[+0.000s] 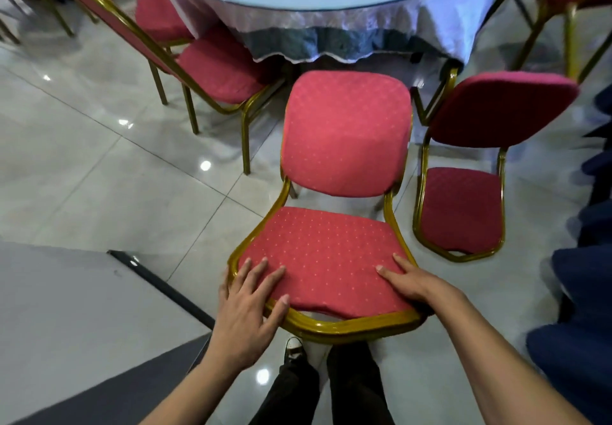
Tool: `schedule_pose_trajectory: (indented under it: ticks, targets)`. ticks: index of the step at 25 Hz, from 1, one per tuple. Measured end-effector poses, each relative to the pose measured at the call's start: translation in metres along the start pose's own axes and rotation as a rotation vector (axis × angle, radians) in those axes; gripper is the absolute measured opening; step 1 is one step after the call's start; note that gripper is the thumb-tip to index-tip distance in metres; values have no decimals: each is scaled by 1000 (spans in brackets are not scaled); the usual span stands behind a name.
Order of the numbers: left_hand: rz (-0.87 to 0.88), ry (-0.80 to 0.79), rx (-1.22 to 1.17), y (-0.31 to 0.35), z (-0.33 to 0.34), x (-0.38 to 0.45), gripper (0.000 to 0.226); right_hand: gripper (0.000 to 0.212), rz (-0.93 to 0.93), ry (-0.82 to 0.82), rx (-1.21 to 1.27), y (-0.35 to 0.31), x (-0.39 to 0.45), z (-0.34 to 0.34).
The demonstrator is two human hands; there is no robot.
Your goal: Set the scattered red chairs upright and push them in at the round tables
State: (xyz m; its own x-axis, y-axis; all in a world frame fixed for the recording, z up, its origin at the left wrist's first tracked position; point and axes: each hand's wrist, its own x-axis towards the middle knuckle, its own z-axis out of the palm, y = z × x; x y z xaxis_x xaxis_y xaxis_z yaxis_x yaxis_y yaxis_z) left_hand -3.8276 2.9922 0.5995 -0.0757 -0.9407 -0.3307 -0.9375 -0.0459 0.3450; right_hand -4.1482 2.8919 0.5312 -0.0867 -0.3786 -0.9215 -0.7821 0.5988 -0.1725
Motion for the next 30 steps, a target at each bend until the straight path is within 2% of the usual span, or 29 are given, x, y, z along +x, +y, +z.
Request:
schedule_pose_trajectory:
  ticks: [3,5,7,9,11,14,22,27,30]
  targets:
    - [44,121,-31,13,-14,15,64,82,-51,18,99,-13,-20,-31]
    - [43,195,-48,23,-26,35,63,79,-67,125,110,-18,-37,-46]
    - [37,259,-71,31,-36,56,64,79,-146,386,66,-19,-58,-55]
    - [29,294,-96,38,-46,75,66,79,-371,700,90,-19,-83,-53]
    - [21,324,-111,45,-58,93,68,70,-618,844,122,-23,-100,-46]
    - [-7,340,-135,53,-73,119,73,58,-764,840,1,-30,-92,-37]
    - [-30,491,-213,76,-90,172,67,65,-792,754,-29,-58,-69,-91]
    - [-59,539,-263,97,-98,198,69,59,-822,744,-7,-70,-57,-134]
    - [-73,541,-273,104,-107,218,70,63,-838,758,-7,-84,-51,-157]
